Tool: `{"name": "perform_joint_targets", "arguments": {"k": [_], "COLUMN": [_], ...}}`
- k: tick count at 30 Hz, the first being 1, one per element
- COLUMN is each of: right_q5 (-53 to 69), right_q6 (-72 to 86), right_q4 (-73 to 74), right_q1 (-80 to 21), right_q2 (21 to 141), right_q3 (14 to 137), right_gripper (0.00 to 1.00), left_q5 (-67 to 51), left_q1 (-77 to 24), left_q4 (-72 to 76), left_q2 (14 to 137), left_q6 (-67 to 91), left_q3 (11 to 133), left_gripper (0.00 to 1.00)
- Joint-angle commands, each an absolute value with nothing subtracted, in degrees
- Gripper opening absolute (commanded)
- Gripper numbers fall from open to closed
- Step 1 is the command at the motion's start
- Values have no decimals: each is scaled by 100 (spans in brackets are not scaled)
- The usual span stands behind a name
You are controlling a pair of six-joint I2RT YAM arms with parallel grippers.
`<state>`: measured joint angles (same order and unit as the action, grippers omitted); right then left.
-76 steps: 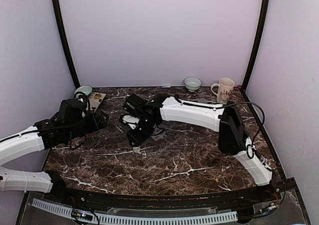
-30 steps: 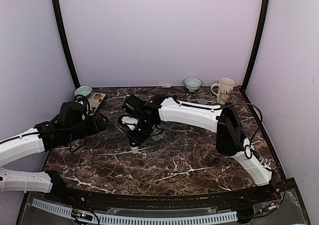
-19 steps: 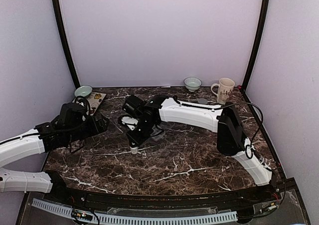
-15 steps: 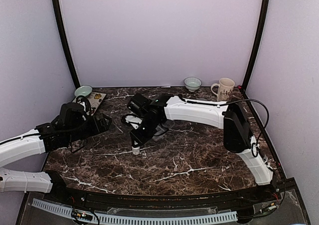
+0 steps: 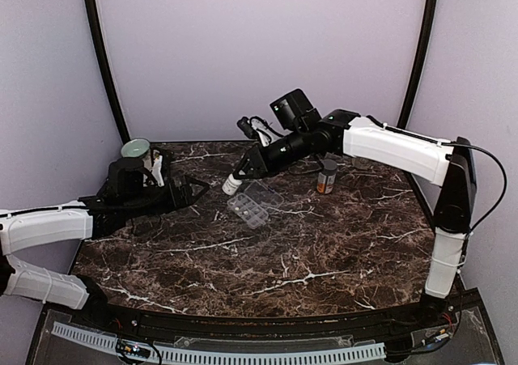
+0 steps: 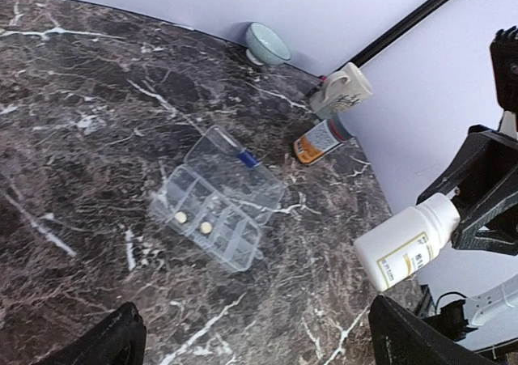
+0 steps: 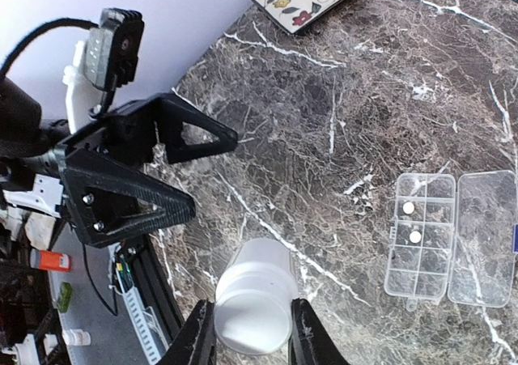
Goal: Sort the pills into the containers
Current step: Pass from the right arm to the left
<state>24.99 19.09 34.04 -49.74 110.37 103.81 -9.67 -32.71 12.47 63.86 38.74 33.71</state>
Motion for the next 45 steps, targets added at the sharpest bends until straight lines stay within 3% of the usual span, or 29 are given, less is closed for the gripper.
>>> {"name": "perform_joint_targets", "arguments": {"k": [1, 6, 12, 27, 45], "right_q5": [3173, 3479, 3840, 4623, 4859], "right_q6": [2444, 2724, 3134, 4077, 4527], "right_q4": [2470, 1951, 1259, -24, -643], "right_q1": [-4767, -4597, -4403, -4236, -4122], "right_q2": [10715, 10443, 10202, 10068, 10189], "right_q3": [9899, 9491, 8970, 8323, 8122], "right_gripper": [5, 5, 4, 4, 2], "left_q5": [-2176, -3105, -3854, -4528, -5089], "left_q1": [-3153, -3084, -3083, -3085, -3084], "left_q4": [2649, 3658, 4377, 5152, 6000], "left_q2": [6666, 7137, 7770, 8586, 8906], "left_q6": [4201, 4554, 4920, 5378, 5892], "left_q3": [3437, 3598, 3903, 4355, 4463], "left_gripper": [99, 95, 79, 70, 27]}}
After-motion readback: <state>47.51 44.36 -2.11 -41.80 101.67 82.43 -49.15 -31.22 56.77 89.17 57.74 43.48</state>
